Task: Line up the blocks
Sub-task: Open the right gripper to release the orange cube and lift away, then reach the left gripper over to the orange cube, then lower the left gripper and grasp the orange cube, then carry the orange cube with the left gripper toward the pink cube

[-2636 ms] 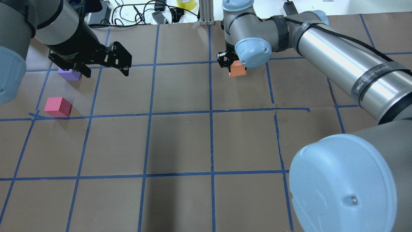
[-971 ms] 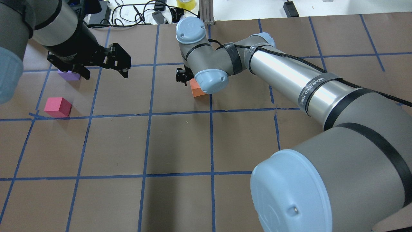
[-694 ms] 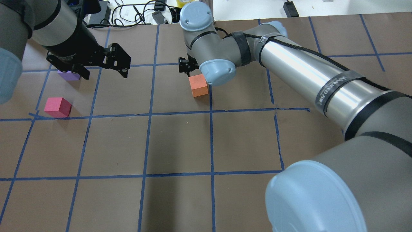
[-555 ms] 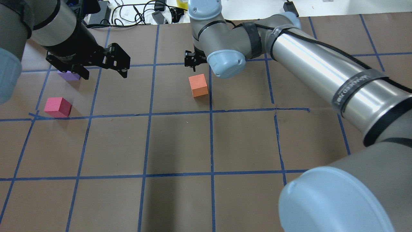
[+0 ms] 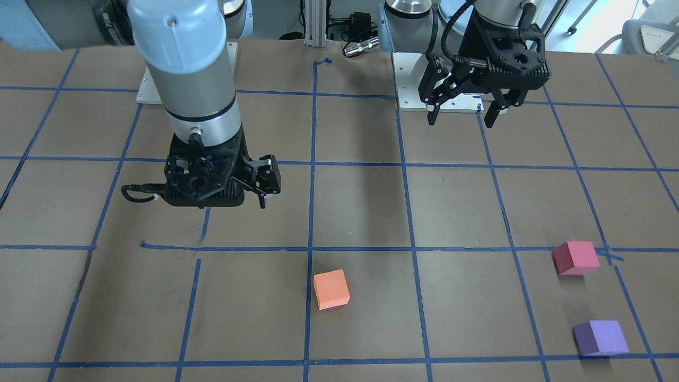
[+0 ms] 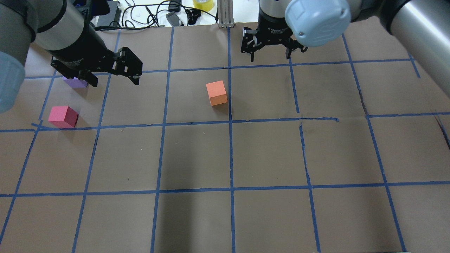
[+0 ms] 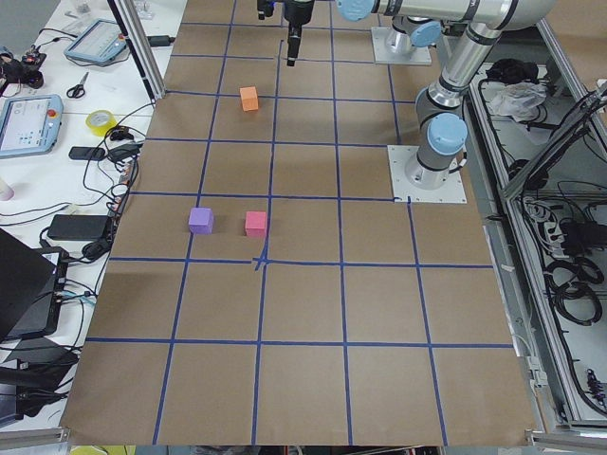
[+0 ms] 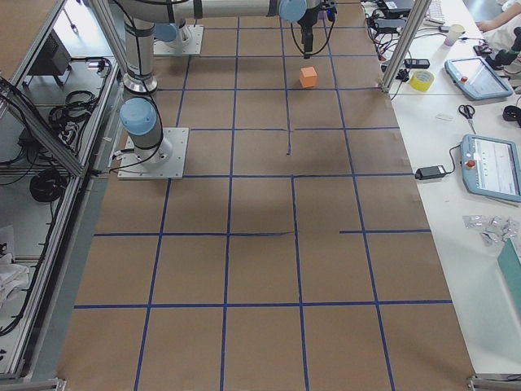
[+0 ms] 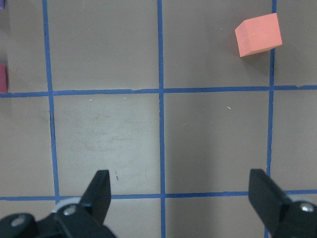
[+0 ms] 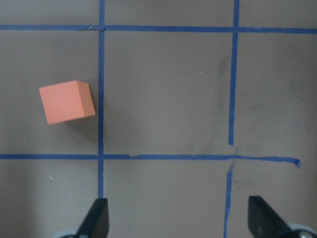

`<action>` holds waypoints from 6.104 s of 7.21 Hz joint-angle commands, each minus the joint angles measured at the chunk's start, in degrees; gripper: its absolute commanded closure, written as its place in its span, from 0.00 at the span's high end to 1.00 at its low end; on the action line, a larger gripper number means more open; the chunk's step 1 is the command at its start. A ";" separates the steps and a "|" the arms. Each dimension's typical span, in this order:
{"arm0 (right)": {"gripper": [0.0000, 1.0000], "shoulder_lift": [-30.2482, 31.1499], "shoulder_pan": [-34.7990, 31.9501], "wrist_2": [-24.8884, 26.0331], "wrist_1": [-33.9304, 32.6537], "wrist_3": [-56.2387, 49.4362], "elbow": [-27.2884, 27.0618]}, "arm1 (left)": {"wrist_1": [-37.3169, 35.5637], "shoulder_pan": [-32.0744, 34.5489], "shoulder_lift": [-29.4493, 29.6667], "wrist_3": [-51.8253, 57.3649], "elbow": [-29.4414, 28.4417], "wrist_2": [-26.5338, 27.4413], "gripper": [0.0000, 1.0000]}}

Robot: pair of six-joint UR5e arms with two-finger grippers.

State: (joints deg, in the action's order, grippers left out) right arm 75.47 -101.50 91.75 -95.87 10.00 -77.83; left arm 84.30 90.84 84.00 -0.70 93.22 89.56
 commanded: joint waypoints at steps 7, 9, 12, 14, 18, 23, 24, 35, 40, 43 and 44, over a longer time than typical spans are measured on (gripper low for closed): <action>1.00 16.00 8.77 0.63 9.47 -12.02 -10.40 | -3.50 0.31 6.75 -1.23 0.29 -0.44 1.00; 1.00 16.03 9.29 -0.16 8.78 -11.85 -12.42 | -9.81 2.92 13.35 -4.54 0.21 -0.09 1.00; 0.99 16.47 9.47 -0.34 7.19 -8.27 -13.66 | -19.35 9.59 24.68 -12.11 -4.07 0.00 1.00; 1.00 16.38 9.56 -0.17 5.35 -8.07 -13.84 | -19.96 13.99 33.30 -20.53 -11.19 0.00 1.00; 1.00 16.20 9.65 -0.43 5.25 -8.24 -13.92 | -25.15 14.72 43.08 -21.00 -12.27 1.66 1.00; 1.00 16.20 9.65 -1.22 5.52 -8.59 -13.92 | -28.76 15.25 44.94 -24.69 -13.58 1.49 1.00; 1.00 16.20 9.65 -1.22 5.61 -8.68 -13.92 | -28.67 15.25 44.76 -23.30 -14.03 1.67 1.00; 1.00 16.11 11.41 -0.17 6.05 -9.12 -13.92 | -22.53 6.93 38.63 -17.24 -11.41 0.81 0.00; 1.00 16.64 11.49 0.01 5.61 -8.86 -13.84 | -11.79 -15.10 29.56 -0.92 -5.60 1.14 0.00; 1.00 16.82 11.15 -0.34 5.70 -8.94 -13.57 | -13.45 -24.63 32.09 11.61 -6.03 2.63 0.00; 1.00 16.73 11.14 -0.86 6.04 -8.86 -13.75 | -17.21 -26.48 33.59 19.96 -6.38 2.72 0.00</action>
State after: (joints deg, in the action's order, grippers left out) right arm 92.22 -90.23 91.37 -90.08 1.10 -91.44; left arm 70.43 67.14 115.91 9.80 87.17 91.86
